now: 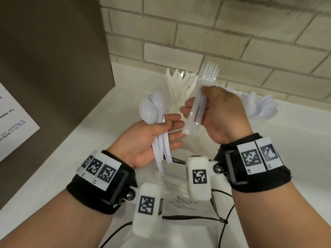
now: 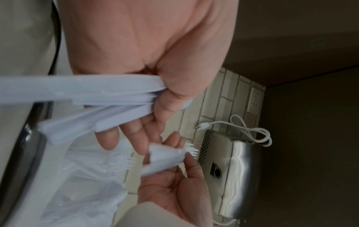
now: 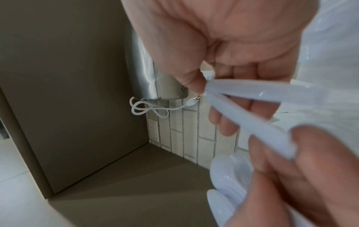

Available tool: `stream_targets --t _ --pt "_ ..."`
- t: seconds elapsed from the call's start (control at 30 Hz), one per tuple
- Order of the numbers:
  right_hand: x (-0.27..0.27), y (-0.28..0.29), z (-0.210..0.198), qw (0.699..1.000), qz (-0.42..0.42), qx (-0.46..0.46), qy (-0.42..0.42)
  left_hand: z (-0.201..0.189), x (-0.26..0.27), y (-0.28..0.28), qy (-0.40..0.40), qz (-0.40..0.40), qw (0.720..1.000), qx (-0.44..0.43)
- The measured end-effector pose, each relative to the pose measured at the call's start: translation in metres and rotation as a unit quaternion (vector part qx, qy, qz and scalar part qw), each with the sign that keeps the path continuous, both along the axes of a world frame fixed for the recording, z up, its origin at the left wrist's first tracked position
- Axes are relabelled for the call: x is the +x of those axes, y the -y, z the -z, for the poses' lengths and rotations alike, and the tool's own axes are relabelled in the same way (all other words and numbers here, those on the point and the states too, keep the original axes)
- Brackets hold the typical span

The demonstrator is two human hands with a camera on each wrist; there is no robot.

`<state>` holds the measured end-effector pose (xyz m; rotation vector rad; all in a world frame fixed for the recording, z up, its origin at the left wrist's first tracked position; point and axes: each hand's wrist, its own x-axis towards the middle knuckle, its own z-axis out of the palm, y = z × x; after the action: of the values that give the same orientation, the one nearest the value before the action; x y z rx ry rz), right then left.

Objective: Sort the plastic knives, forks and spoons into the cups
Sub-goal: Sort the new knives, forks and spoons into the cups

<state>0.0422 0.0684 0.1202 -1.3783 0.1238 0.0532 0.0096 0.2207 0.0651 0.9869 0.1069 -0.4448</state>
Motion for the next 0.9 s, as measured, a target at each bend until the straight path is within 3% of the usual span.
stream_targets --t 0.1,0.3,0.67,0.9 --pt "-0.001 0.001 0.001 1.000 0.014 -0.025 0.008 -0.001 -0.001 0.003 0.022 -0.021 0.998 0.058" --pt "-0.008 -0.005 0.010 0.980 -0.054 -0.192 0.018 -0.002 -0.001 0.010 0.043 -0.027 0.993 0.111" --pt "-0.008 -0.006 0.018 0.982 -0.035 -0.183 0.007 -0.001 -0.004 0.015 0.082 0.015 0.981 0.177" --pt "-0.005 -0.001 0.026 0.981 -0.029 -0.191 0.012 0.001 -0.001 0.012 0.031 0.015 0.997 0.067"
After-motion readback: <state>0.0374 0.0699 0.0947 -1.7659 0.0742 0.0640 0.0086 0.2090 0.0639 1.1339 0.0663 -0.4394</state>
